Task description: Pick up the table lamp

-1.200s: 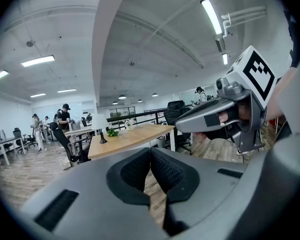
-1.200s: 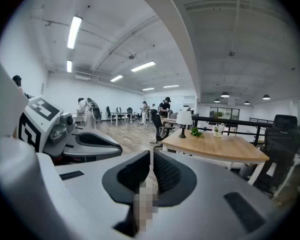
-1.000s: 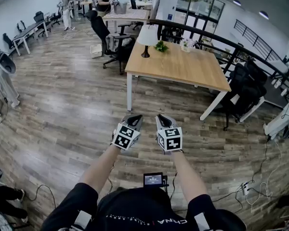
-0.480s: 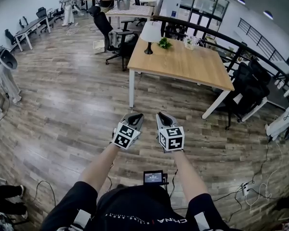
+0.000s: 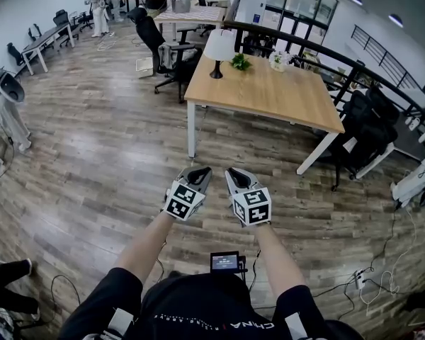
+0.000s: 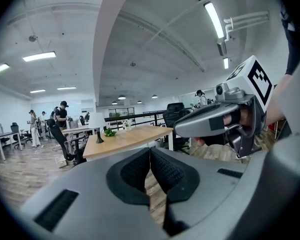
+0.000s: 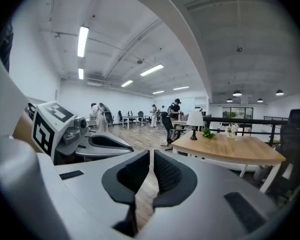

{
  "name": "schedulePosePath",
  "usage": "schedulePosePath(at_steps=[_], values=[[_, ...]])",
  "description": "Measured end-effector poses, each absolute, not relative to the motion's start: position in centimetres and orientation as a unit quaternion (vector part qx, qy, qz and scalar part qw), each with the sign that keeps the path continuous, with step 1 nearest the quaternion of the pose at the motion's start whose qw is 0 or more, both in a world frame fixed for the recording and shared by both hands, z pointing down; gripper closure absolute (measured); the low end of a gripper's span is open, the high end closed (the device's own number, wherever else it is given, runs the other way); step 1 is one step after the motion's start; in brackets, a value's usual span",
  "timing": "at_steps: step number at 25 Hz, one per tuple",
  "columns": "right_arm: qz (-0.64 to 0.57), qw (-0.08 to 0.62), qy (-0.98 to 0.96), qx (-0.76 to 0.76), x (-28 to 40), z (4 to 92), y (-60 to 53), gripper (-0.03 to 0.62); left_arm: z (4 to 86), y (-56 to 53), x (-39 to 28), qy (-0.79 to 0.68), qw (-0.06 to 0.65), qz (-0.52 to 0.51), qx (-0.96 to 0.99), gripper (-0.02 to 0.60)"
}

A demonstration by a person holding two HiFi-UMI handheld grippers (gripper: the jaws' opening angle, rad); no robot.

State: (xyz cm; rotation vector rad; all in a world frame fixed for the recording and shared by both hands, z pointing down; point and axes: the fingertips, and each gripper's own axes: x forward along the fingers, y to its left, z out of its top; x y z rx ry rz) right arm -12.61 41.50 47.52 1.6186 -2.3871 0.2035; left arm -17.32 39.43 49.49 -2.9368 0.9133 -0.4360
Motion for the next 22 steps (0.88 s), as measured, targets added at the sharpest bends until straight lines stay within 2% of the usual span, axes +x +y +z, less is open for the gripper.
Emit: schedulePosePath(at_steps=[10,22], values=[[0.106,0.094,-0.812,0.567,-5.7,48.7,40.7,0.547,50.3,38.4,-13.1,0.320,0.012,-0.140,-0.937,0.561],[0.145,0.097,-0.786,0.592,-0.2,52.3,35.9,0.548,53.2,32.6,-11.4,0.325,0.001,-0.164,-0.931,0.561]])
